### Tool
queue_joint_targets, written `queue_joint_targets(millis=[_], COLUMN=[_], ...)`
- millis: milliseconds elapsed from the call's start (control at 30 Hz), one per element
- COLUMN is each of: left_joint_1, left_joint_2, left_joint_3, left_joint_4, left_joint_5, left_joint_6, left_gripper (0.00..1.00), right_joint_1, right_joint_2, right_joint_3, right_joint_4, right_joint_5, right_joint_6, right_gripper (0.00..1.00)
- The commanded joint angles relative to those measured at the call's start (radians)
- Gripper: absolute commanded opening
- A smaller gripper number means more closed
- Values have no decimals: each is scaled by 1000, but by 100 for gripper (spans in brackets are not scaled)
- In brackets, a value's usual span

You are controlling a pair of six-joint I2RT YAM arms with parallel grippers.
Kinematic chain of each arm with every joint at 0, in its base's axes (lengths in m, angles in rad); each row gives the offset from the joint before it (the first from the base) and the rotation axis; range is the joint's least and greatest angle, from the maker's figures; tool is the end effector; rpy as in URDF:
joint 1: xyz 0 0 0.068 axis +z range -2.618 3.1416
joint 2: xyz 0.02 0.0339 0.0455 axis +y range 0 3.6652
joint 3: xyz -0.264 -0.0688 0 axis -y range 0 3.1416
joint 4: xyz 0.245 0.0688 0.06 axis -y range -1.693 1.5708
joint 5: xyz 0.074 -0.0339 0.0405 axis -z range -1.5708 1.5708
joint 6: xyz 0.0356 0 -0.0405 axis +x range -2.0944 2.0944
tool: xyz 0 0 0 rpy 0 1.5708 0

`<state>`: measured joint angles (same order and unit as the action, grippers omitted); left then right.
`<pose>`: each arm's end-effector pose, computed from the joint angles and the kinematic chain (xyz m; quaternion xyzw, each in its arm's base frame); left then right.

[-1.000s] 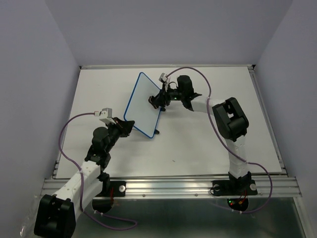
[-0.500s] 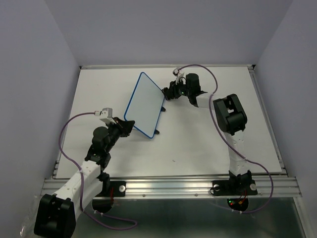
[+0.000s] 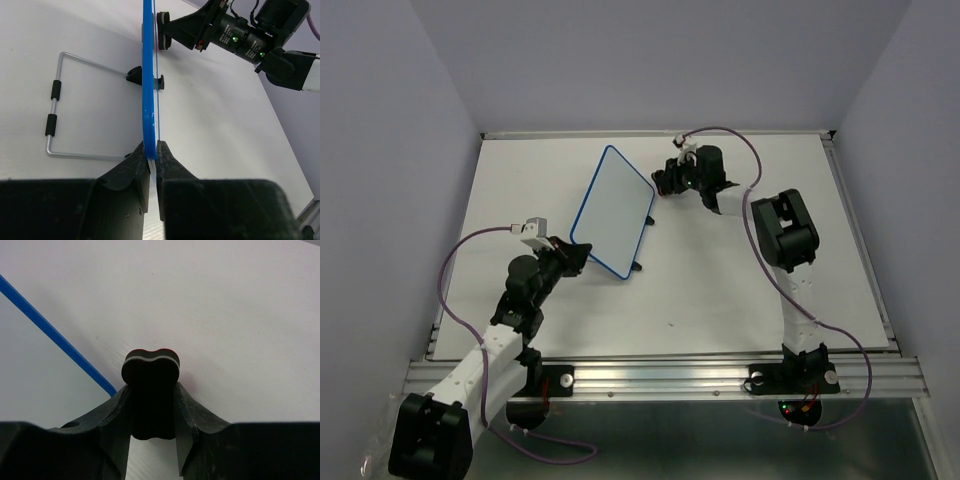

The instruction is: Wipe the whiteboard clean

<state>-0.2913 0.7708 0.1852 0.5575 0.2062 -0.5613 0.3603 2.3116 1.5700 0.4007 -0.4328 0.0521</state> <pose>0.1672 -0.0577 0.2090 -0.0249 0.7163 -0.3539 0.6008 0.4809 0.1971 0.1515 -0.2449 0.7693 0.2870 0.5156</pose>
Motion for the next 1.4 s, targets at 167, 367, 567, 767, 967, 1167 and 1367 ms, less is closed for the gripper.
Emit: queue_joint_targets(millis=[167, 367, 567, 767, 967, 1167, 1367], left_joint_1=[-16, -16, -16, -16, -16, -16, -16], left_joint_2=[-11, -100, -238, -433, -493, -213, -74], left_joint_3=[26, 56, 111, 174, 399, 678, 738], left_joint_4=[-140, -212, -379, -554, -979, -1212, -1213], left_joint_5=[-4, -60, -151, -330, -698, -885, -918], left_joint_6=[29, 23, -23, -233, -483, -522, -479], left_gripper=[63, 82, 99, 99, 99, 99, 99], right_joint_1=[-6, -6, -6, -15, -24, -35, -35], right_joint_2=[-185, -320, -478, -561, -649, -659, -624], right_joint_3=[-80, -191, -283, -225, -341, -436, -521], right_joint_4=[63, 58, -34, -549, -738, -835, -809], right_joint_5=[121, 172, 265, 543, 644, 692, 706], right_joint_6=[12, 11, 52, 167, 262, 281, 327], right_gripper=[1, 1, 1, 6, 11, 20, 29])
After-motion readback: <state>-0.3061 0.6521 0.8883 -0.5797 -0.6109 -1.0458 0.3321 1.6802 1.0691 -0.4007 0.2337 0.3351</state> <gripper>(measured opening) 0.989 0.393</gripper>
